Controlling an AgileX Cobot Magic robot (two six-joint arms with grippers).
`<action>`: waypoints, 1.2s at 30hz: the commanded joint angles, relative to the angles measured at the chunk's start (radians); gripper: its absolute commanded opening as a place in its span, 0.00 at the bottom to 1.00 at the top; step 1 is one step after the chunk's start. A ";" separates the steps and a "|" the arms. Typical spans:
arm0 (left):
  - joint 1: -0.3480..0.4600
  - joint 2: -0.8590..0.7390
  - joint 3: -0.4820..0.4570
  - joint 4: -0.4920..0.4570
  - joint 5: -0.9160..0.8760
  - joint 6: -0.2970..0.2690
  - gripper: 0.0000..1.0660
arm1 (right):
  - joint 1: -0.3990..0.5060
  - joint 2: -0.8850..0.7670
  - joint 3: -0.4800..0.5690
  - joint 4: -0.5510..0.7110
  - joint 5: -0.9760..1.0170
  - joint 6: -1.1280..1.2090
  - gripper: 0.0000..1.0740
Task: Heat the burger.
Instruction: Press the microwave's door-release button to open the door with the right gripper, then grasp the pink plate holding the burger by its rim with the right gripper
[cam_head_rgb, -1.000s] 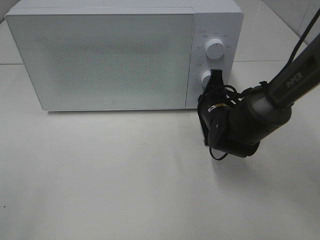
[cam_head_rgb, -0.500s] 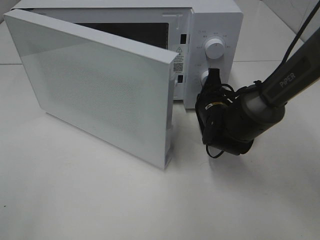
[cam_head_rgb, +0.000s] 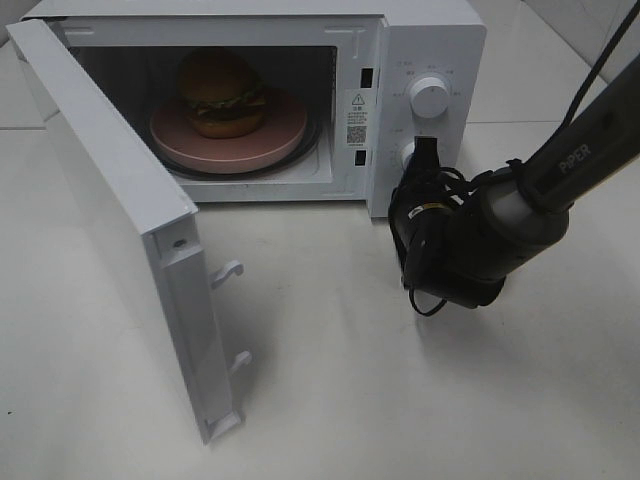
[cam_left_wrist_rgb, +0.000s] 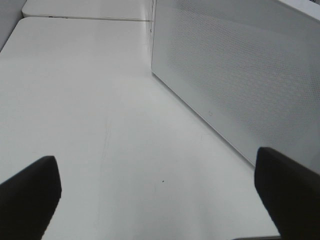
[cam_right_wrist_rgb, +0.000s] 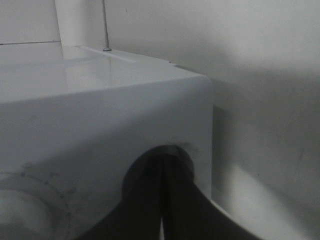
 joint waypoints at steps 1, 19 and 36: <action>0.005 -0.020 0.004 -0.005 -0.009 0.000 0.92 | -0.021 -0.026 -0.016 -0.083 -0.066 0.004 0.00; 0.005 -0.020 0.004 -0.005 -0.009 0.000 0.92 | -0.021 -0.197 0.161 -0.129 0.212 -0.050 0.00; 0.005 -0.020 0.004 -0.005 -0.009 0.000 0.92 | -0.025 -0.556 0.260 -0.301 0.756 -0.563 0.00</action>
